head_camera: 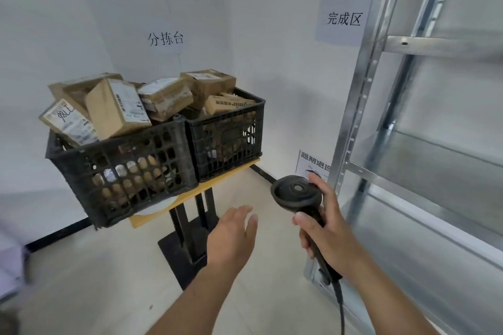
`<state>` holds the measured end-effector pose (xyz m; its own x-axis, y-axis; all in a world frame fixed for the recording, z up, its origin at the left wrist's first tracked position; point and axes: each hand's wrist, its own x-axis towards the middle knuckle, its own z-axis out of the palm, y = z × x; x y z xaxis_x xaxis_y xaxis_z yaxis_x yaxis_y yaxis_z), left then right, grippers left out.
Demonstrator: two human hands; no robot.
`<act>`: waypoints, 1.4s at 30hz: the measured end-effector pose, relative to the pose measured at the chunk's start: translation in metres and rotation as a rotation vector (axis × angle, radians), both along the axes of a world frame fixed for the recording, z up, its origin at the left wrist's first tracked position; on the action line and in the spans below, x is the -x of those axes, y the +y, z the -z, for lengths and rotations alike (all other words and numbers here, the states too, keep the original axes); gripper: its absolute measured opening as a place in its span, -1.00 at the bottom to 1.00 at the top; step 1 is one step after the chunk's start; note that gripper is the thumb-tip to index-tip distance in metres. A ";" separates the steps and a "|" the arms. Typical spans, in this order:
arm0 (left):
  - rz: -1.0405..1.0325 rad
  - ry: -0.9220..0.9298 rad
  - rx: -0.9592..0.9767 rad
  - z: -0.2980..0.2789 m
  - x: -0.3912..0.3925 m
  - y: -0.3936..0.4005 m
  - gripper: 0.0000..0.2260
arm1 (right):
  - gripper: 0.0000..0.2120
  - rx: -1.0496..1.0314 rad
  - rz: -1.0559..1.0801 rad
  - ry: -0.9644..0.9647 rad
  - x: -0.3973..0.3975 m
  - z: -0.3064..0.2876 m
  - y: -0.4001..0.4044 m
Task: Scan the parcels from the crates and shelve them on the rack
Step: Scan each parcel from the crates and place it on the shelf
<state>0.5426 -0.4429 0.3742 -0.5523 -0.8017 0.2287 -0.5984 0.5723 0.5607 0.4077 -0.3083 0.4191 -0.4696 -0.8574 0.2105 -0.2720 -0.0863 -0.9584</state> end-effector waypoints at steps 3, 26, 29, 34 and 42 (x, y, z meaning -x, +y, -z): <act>-0.047 0.025 0.021 -0.005 -0.008 -0.020 -0.64 | -0.40 0.040 -0.027 0.007 -0.005 -0.009 -0.023; -0.402 0.040 0.192 -0.097 -0.051 -0.166 -0.58 | -0.33 0.139 -0.362 0.131 -0.016 -0.062 -0.197; -0.395 0.054 0.221 -0.110 -0.059 -0.184 -0.58 | -0.29 0.143 -0.379 0.154 -0.018 -0.069 -0.215; -0.448 0.052 0.303 -0.129 -0.068 -0.213 -0.57 | -0.27 0.175 -0.372 0.178 -0.021 -0.082 -0.240; -0.671 -0.062 0.191 -0.144 -0.089 -0.276 -0.34 | -0.29 0.198 -0.361 0.201 -0.029 -0.082 -0.270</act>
